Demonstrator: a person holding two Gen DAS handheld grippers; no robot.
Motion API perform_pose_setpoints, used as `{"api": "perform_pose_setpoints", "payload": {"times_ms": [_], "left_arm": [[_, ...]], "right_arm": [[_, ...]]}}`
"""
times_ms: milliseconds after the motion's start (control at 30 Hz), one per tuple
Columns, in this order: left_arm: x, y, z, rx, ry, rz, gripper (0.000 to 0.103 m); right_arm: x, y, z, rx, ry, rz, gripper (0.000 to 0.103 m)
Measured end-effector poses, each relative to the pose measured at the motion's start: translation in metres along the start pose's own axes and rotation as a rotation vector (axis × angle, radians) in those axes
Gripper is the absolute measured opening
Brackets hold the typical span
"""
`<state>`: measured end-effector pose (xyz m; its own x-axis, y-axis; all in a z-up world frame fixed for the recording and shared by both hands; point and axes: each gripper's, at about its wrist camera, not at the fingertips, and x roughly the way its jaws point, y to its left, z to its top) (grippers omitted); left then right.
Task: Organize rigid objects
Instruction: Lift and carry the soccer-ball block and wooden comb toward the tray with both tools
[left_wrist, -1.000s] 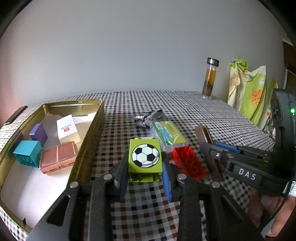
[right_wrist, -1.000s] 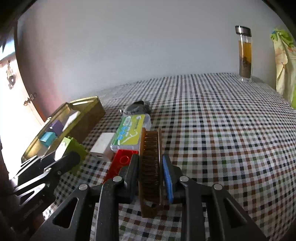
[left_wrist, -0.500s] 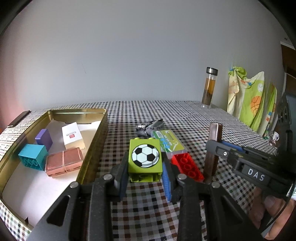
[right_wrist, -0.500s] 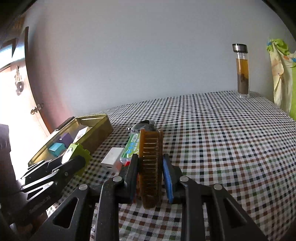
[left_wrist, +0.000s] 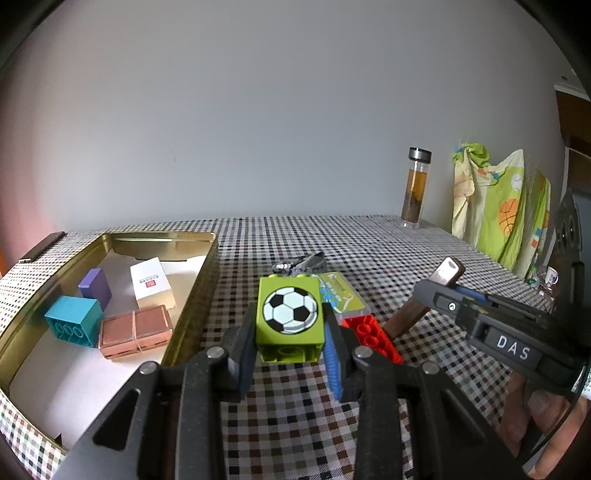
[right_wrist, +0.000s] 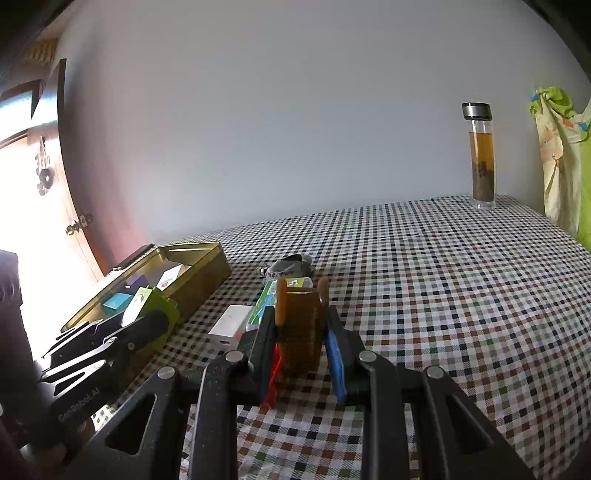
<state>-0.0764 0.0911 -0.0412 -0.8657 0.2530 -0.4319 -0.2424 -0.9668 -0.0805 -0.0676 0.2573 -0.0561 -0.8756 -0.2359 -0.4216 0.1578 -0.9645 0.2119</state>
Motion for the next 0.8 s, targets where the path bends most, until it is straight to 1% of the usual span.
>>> {"api": "perform_pose_setpoints", "payload": {"times_ms": [433,700,800], "left_arm": [[-0.007,0.0,0.0,0.005,-0.038,0.004,0.031],[-0.015,-0.003,-0.001,0.017,-0.086,0.01,0.031],[-0.016,-0.003,-0.001,0.019,-0.094,0.011,0.031]], "right_arm": [[-0.01,0.003,-0.001,-0.018,-0.056,0.017,0.028],[-0.022,0.007,-0.003,-0.04,-0.127,0.04,0.028],[-0.025,0.008,-0.003,-0.043,-0.14,0.047,0.028]]}}
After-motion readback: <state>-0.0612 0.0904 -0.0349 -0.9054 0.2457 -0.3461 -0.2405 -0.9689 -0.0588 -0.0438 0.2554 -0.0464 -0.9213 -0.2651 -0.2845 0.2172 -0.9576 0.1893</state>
